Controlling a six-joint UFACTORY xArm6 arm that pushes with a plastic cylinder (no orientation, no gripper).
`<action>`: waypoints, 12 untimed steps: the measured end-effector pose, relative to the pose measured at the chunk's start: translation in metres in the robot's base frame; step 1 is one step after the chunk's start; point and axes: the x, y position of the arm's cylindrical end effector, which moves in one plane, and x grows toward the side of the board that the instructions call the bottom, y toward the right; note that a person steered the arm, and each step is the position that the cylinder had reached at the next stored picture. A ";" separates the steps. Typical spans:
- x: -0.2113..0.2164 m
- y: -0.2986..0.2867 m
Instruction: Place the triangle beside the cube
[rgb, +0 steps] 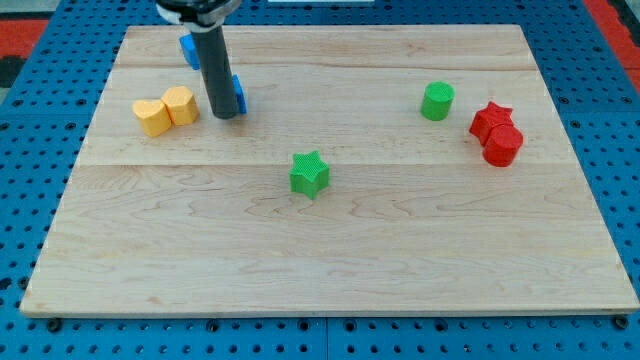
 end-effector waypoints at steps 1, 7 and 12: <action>-0.012 0.000; -0.047 0.042; -0.086 0.001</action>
